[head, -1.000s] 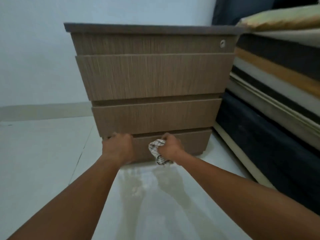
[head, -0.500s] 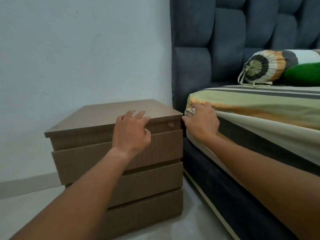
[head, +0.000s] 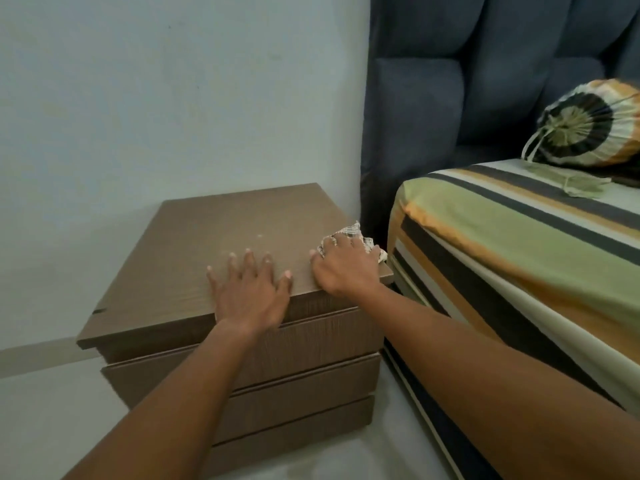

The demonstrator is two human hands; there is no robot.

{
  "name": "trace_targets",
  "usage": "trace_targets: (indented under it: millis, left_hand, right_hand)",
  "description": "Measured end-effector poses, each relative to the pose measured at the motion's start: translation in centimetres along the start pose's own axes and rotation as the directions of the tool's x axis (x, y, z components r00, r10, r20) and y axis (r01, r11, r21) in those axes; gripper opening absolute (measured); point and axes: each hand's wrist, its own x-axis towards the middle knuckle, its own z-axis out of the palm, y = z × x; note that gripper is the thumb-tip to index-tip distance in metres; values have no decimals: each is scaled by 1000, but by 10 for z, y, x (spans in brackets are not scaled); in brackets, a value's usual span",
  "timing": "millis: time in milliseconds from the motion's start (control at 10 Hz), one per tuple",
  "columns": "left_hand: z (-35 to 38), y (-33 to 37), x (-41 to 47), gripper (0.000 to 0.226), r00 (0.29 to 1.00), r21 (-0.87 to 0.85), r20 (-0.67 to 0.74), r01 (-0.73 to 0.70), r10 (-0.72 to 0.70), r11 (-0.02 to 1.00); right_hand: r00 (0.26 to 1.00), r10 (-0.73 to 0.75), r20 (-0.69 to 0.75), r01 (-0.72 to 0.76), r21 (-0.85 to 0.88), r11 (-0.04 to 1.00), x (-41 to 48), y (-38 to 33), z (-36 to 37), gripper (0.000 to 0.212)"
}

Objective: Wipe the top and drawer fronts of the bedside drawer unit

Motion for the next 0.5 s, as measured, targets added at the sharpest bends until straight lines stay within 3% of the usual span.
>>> trace_targets:
  millis: [100, 300, 400, 500]
  left_hand:
    - [-6, 1, 5, 70, 993, -35, 120, 15, -11, 999]
    - [-35, -3, -4, 71, 974, -124, 228, 32, -3, 992]
    - [-75, -6, -15, 69, 953, -99, 301, 74, -41, 992]
    - [-126, -6, -37, 63, 926, -119, 378, 40, 8, 992]
  right_hand:
    - [998, 40, 47, -39, -24, 999, 2, -8, -4, 59]
    - [970, 62, 234, -59, -20, 998, 8, -15, -50, 65]
    - [972, 34, 232, -32, -10, 999, 2, -28, -93, 62]
    - [978, 19, 209, -36, 79, 996, -14, -43, -150, 53]
